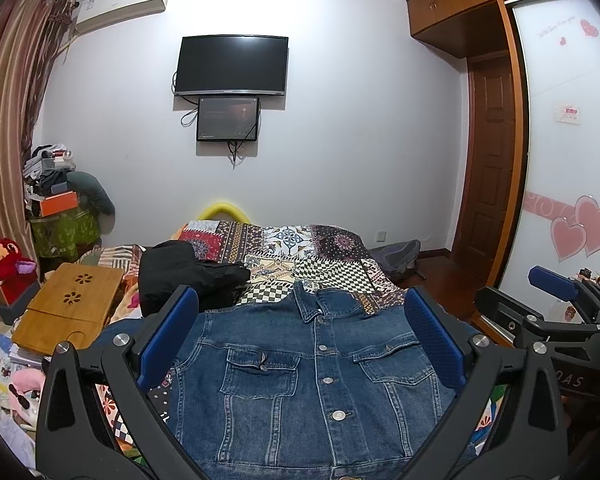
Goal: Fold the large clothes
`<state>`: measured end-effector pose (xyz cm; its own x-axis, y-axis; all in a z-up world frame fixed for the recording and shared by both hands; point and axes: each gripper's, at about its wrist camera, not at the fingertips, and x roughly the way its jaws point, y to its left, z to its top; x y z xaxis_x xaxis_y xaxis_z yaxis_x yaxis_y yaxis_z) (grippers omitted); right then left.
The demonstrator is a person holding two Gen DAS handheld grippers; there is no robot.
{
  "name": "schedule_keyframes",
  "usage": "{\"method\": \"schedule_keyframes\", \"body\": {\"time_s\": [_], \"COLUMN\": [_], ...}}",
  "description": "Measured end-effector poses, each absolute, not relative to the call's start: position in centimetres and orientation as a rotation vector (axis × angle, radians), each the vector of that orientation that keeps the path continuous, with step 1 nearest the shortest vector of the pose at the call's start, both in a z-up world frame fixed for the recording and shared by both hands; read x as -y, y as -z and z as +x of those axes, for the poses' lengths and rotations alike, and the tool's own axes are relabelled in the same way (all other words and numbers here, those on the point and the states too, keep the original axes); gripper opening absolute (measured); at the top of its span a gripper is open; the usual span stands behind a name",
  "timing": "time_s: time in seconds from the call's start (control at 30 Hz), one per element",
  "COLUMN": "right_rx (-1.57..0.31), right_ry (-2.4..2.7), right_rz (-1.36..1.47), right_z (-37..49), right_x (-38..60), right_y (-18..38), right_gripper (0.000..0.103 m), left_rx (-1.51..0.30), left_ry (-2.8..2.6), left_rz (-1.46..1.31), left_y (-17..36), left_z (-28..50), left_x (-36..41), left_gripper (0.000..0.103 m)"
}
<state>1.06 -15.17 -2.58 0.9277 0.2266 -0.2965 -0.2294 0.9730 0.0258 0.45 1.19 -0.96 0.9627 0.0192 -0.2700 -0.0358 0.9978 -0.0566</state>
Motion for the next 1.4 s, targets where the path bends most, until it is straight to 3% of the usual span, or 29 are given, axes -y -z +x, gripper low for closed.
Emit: {"method": "schedule_keyframes", "body": {"time_s": [0.87, 1.17, 1.4], "right_rx": [-0.362, -0.424, -0.496], "right_ry": [-0.204, -0.167, -0.128], "right_rz": [-0.033, -0.059, -0.075], "right_z": [4.4, 8.1, 11.3], "right_x": [14.4, 13.5, 13.3], "right_y": [3.3, 4.3, 6.0], "right_gripper": [0.095, 0.095, 0.095], "left_rx": [-0.323, -0.347, -0.494], "left_ry": [-0.089, -0.288, -0.43], "left_rz": [-0.095, -0.129, -0.193], "left_y": [2.2, 3.7, 8.2], "left_z": [3.8, 7.4, 10.3], "left_x": [-4.5, -12.7, -21.5], "left_gripper": [0.103, 0.103, 0.103]}}
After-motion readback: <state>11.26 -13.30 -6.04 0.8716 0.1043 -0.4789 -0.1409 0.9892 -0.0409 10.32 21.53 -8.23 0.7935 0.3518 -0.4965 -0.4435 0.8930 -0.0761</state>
